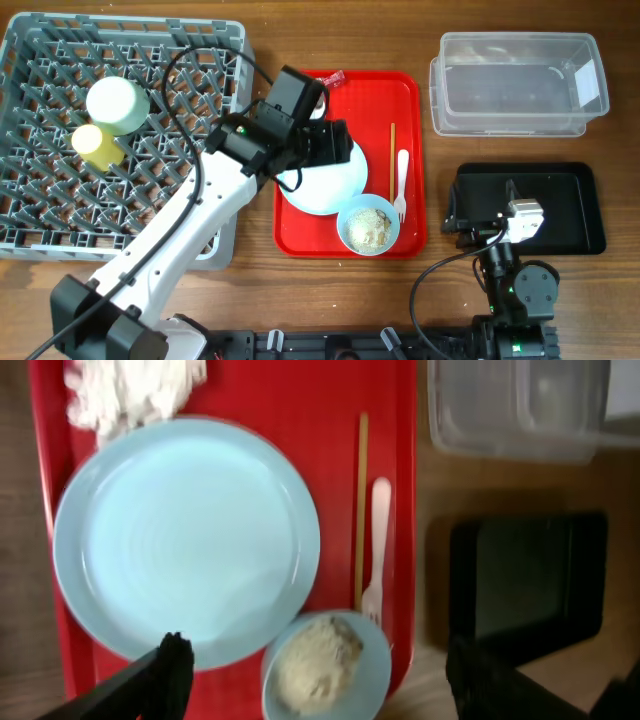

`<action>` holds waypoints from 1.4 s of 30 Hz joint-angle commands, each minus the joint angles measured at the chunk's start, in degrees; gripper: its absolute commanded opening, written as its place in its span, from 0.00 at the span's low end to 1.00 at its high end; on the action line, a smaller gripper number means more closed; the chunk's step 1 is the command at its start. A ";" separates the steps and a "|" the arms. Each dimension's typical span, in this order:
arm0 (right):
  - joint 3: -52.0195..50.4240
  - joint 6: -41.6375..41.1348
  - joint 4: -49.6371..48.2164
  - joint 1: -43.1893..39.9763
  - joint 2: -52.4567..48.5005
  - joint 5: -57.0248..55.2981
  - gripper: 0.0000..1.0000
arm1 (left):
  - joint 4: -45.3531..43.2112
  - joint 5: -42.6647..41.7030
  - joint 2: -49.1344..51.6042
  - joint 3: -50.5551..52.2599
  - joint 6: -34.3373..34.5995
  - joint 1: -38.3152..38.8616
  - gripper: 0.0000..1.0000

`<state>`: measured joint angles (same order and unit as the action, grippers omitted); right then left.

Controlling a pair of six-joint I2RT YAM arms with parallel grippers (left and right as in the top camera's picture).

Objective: Sort waste into correct bins and load items into the dishwasher rack
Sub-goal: 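Retract the empty left gripper back over the grey rack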

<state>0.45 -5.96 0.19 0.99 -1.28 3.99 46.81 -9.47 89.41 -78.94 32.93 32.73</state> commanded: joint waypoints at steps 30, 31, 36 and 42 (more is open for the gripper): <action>-0.04 -0.20 -0.13 0.26 0.26 -0.59 1.00 | -7.39 9.77 28.61 -20.44 -12.98 -6.97 0.90; -0.04 -0.20 -0.13 0.26 0.26 -0.59 1.00 | -7.17 9.77 26.73 -20.48 -12.98 -7.23 0.89; -0.04 -0.20 -0.13 0.26 0.24 -0.59 1.00 | -3.48 9.79 15.93 -20.52 -13.00 -10.97 0.91; -0.04 -0.17 -0.13 0.26 0.24 -0.59 1.00 | 11.10 11.82 8.00 -20.50 -8.13 -24.94 1.00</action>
<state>0.45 -5.96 0.19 0.99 -1.28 3.99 52.25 1.13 99.35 -99.26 20.45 15.90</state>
